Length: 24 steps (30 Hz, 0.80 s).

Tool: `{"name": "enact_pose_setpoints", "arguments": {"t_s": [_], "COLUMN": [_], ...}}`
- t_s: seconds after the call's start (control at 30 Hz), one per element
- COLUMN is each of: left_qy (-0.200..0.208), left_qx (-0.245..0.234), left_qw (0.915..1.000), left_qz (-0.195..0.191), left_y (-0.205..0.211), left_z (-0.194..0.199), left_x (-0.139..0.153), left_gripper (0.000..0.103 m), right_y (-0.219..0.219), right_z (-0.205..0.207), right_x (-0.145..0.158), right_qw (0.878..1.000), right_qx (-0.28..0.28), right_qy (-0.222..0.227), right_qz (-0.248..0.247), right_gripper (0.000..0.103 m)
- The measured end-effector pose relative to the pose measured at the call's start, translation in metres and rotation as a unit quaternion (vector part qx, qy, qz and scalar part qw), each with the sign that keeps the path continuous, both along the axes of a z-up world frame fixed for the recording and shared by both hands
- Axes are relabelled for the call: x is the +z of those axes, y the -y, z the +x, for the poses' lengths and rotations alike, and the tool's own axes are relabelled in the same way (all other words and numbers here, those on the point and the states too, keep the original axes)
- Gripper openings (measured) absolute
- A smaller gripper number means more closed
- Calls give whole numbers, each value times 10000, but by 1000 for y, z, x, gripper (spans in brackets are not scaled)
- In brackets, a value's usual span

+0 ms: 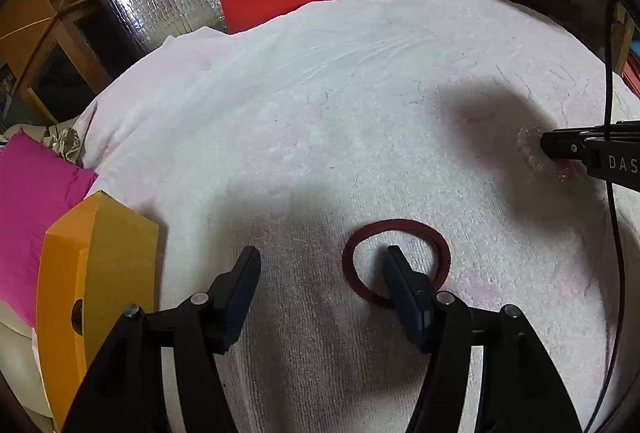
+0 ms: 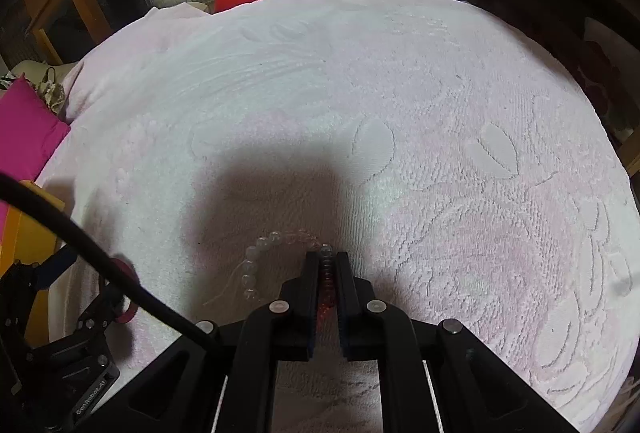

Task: Organize jewelry

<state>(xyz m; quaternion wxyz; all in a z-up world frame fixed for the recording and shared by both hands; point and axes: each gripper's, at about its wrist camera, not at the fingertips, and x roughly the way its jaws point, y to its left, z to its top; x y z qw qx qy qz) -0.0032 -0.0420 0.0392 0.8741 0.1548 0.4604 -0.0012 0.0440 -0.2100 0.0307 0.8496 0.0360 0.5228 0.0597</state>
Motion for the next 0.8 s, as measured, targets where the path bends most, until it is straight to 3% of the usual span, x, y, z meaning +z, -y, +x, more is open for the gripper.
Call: {"name": "enact_pose_setpoints", "arguments": {"t_s": [0.23,0.37,0.57,0.67,0.8], "left_qy": [62,73,26,-59,-109], "left_qx": [101,118,221,145,-32], "left_qw": [9999,9999,9987,9966,9937], "left_qz": [59,-21,-469,-809,-1114], "left_y": [-2,-5,-16,-20,-18], "left_z": [4,7,11,12,12], "left_x": [-2,-3,-1,-1,-1], "left_gripper": [76,77,76,64,37], "right_y": [6,5,5,5,5], "right_z": [-2,-3,-7,-7,-8], "right_x": [-2,0,1,1,2], "right_qw": [9999,9999,9998,9998,9998], "right_qx": [67,100,149,146,135], "right_qy": [41,57,101,94,79], "right_qz": [91,100,75,85,93], "right_gripper": [10,10,10,10,10]}}
